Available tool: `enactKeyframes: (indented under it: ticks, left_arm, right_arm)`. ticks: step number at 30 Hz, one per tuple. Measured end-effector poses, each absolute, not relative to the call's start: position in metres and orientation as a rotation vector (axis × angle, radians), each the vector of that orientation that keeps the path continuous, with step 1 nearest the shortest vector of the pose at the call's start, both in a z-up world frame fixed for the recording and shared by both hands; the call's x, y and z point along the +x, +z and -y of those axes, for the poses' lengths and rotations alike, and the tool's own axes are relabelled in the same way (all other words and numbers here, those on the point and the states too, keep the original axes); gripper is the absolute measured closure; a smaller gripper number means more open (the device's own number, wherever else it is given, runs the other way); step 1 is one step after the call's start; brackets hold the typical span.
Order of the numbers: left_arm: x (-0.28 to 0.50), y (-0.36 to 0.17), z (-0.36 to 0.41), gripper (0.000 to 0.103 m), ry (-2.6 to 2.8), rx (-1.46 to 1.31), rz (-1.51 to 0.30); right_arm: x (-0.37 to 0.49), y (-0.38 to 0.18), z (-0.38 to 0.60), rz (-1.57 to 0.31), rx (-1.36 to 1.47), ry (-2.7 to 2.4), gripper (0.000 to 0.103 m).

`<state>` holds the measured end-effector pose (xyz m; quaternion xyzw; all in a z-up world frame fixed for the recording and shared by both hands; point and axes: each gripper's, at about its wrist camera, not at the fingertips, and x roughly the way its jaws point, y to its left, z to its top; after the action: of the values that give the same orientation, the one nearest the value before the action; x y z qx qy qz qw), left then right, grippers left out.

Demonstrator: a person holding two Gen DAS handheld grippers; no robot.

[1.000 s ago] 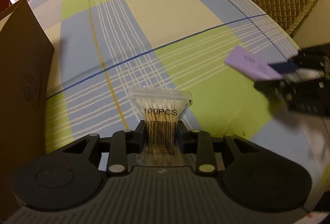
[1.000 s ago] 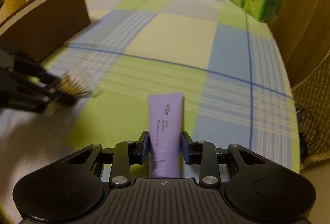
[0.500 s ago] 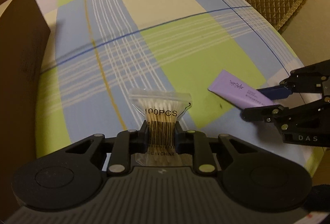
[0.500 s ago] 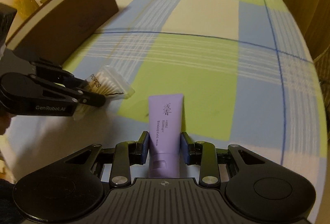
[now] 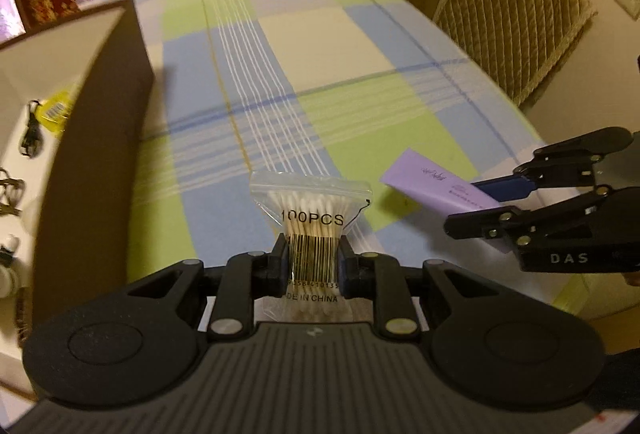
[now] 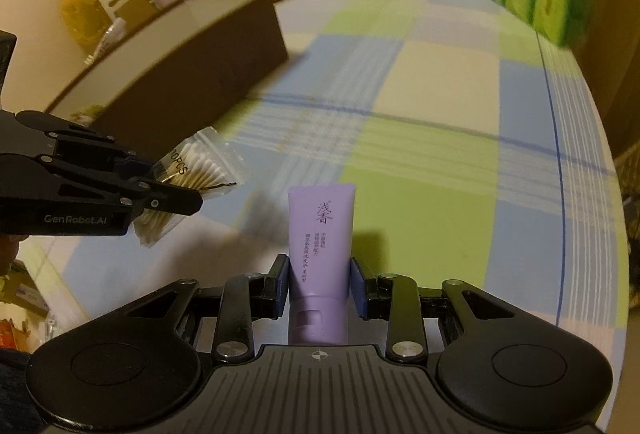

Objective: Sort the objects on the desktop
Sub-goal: 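Lift the swab bag and lavender tube and carry both over the box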

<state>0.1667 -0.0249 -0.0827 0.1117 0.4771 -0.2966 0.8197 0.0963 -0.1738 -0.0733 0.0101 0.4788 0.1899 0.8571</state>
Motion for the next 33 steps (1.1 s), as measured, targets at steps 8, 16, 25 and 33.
enactKeyframes:
  ticks: [8, 16, 25, 33]
  left_arm:
    - [0.155, -0.044, -0.01, 0.084, -0.595, 0.193, -0.948]
    - [0.144, -0.018, -0.054, 0.084, -0.527, 0.154, -0.905]
    - [0.144, 0.002, -0.118, 0.084, -0.432, 0.112, -0.858]
    - [0.158, 0.009, -0.173, 0.084, -0.36, 0.096, -0.829]
  right_arm:
    - [0.096, -0.043, 0.138, -0.951, -0.005, 0.466, 0.074]
    - [0.099, -0.022, 0.103, -0.903, 0.037, 0.575, 0.074]
    - [0.11, -0.009, 0.042, -0.862, 0.053, 0.696, 0.074]
    - [0.128, -0.004, -0.012, -0.84, 0.053, 0.728, 0.074]
